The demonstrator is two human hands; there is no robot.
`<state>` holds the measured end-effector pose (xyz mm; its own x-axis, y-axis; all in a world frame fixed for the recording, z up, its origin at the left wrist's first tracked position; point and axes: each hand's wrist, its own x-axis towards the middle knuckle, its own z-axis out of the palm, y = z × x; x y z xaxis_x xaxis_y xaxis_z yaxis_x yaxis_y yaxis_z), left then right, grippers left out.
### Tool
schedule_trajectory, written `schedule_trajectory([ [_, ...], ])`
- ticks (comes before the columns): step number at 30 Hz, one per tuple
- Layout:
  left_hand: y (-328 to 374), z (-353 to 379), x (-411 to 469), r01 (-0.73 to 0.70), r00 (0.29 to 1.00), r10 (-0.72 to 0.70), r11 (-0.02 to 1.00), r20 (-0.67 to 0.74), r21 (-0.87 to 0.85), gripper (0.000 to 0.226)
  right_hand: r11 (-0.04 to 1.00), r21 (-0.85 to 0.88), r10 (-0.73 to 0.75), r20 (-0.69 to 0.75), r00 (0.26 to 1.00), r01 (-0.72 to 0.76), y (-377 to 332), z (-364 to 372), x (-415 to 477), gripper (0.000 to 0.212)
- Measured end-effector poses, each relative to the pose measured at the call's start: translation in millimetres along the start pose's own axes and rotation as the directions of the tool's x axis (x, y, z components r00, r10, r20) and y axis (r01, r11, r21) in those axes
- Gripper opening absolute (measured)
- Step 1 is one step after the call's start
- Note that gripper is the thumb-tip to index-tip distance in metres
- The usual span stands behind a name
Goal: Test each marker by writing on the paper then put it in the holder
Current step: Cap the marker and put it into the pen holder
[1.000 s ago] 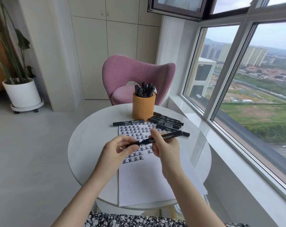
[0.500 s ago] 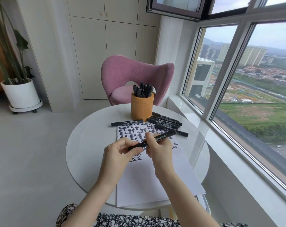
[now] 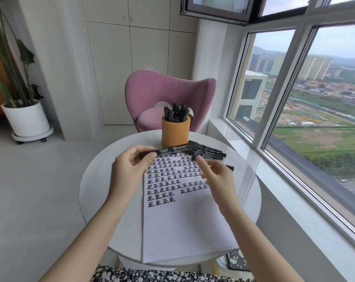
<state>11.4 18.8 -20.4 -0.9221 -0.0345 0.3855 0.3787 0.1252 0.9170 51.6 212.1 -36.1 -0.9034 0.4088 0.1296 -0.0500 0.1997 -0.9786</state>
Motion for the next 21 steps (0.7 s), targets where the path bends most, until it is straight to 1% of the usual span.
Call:
schedule_trajectory([
  [2, 7, -2, 20, -0.038, 0.999, 0.039, 0.999, -0.038, 0.031, 0.018, 0.969, -0.209, -0.16, -0.116, 0.98, 0.134, 11, -12, 11, 0.017],
  [4, 14, -1, 40, -0.083, 0.994, 0.089, 0.993, -0.059, 0.085, 0.016, 0.909, -0.369, -0.269, -0.164, 0.949, 0.194, 23, -23, 23, 0.006],
  [6, 22, 5, 61, -0.124, 0.988, 0.134, 0.985, -0.077, 0.123, 0.015, 0.842, -0.506, -0.325, -0.198, 0.925, 0.187, 33, -33, 34, 0.008],
  [8, 29, 12, 82, -0.16, 0.979, 0.179, 0.97, -0.095, 0.181, 0.014, 0.78, -0.605, -0.359, -0.224, 0.906, 0.159, 43, -41, 42, 0.012],
  [10, 34, 20, 103, -0.199, 0.967, 0.236, 0.936, -0.098, 0.29, 0.013, 0.728, -0.678, -0.349, -0.233, 0.908, 0.106, 50, -46, 48, 0.021],
  [12, 38, 26, 120, -0.227, 0.958, 0.276, 0.899, -0.081, 0.376, 0.014, 0.695, -0.717, -0.321, -0.244, 0.915, 0.053, 55, -48, 52, 0.03],
  [14, 39, 32, 134, -0.253, 0.951, 0.304, 0.871, -0.056, 0.422, 0.015, 0.691, -0.722, -0.308, -0.241, 0.92, 0.043, 60, -49, 54, 0.032],
  [17, 39, 39, 145, -0.28, 0.944, 0.33, 0.837, -0.025, 0.471, 0.018, 0.707, -0.705, -0.294, -0.227, 0.928, 0.052, 63, -50, 56, 0.033],
  [21, 36, 45, 151, -0.271, 0.945, 0.327, 0.82, -0.024, 0.505, 0.021, 0.742, -0.669, -0.267, -0.228, 0.937, 0.049, 66, -51, 60, 0.033],
])
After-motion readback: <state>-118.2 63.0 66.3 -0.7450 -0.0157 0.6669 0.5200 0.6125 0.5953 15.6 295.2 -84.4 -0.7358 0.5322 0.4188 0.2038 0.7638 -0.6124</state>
